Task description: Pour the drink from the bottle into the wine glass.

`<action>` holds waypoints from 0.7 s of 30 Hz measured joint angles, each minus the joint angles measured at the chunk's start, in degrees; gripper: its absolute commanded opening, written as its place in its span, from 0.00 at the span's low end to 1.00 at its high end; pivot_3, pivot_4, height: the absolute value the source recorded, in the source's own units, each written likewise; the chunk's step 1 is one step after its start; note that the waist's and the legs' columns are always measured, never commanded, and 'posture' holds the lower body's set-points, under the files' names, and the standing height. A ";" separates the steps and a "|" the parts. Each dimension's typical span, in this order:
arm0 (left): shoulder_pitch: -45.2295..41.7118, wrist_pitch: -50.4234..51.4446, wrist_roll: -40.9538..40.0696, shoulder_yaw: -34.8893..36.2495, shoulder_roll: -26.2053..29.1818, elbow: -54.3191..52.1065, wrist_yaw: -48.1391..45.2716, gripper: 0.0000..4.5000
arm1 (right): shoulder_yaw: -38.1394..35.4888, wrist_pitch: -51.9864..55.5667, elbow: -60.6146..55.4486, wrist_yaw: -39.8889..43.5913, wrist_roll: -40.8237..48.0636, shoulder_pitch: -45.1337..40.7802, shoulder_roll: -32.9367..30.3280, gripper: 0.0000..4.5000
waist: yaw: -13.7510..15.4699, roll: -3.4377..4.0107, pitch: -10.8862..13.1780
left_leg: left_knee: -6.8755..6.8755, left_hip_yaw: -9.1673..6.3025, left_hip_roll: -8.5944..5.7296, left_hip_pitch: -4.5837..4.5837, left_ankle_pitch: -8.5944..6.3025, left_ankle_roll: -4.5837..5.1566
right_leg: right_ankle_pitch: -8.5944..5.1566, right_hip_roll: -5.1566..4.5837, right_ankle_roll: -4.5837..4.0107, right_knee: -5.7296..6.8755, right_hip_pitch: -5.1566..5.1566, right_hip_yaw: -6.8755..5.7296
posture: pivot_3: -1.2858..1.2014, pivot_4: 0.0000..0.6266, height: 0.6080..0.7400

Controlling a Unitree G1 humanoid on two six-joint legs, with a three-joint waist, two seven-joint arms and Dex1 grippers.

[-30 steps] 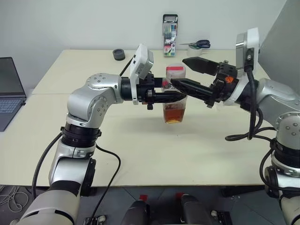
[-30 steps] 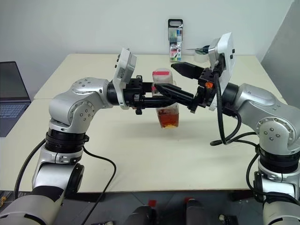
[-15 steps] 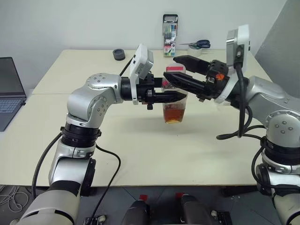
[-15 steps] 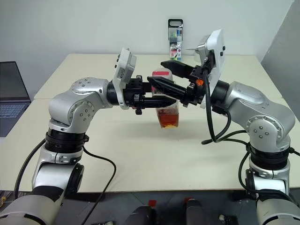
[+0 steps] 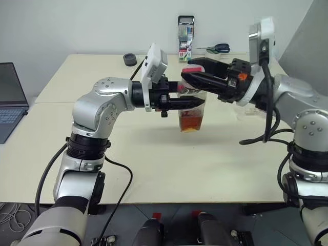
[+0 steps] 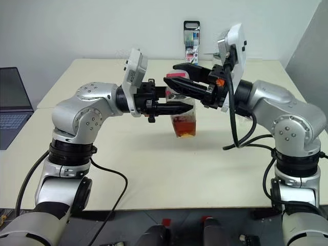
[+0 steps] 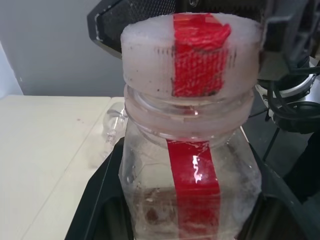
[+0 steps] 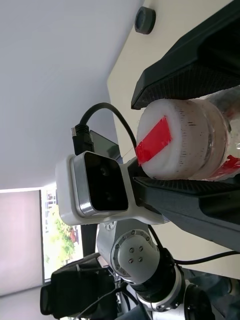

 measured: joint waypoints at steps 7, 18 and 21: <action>1.56 0.17 -0.06 -0.37 0.40 -0.08 -0.90 0.44 | -2.40 -4.23 1.93 0.15 -3.41 -2.70 -2.19 0.40 | 0.17 -0.01 0.01 | 0.00 -0.01 -0.05 -0.06 0.00 0.00 | 0.00 0.01 0.01 -0.08 0.01 -0.02 | 0.52 0.24 1.00; 1.55 0.64 -0.08 -0.50 0.42 -0.36 -0.86 0.44 | -8.82 -3.37 -0.55 -6.91 -1.99 3.12 -1.96 0.40 | 0.14 -0.02 -0.01 | -0.03 -0.04 0.01 -0.05 0.00 0.00 | 0.00 -0.02 0.00 -0.10 0.01 0.07 | 0.52 0.24 1.00; 2.44 0.84 -0.18 -0.18 1.54 -1.42 -0.83 0.44 | -9.25 -7.21 -7.01 -9.07 -9.22 20.48 -3.71 0.40 | 0.54 -0.15 -0.07 | -0.04 -0.11 -0.07 -0.12 -0.01 0.00 | -0.01 -0.02 0.03 -0.22 0.10 0.03 | 0.52 0.24 1.00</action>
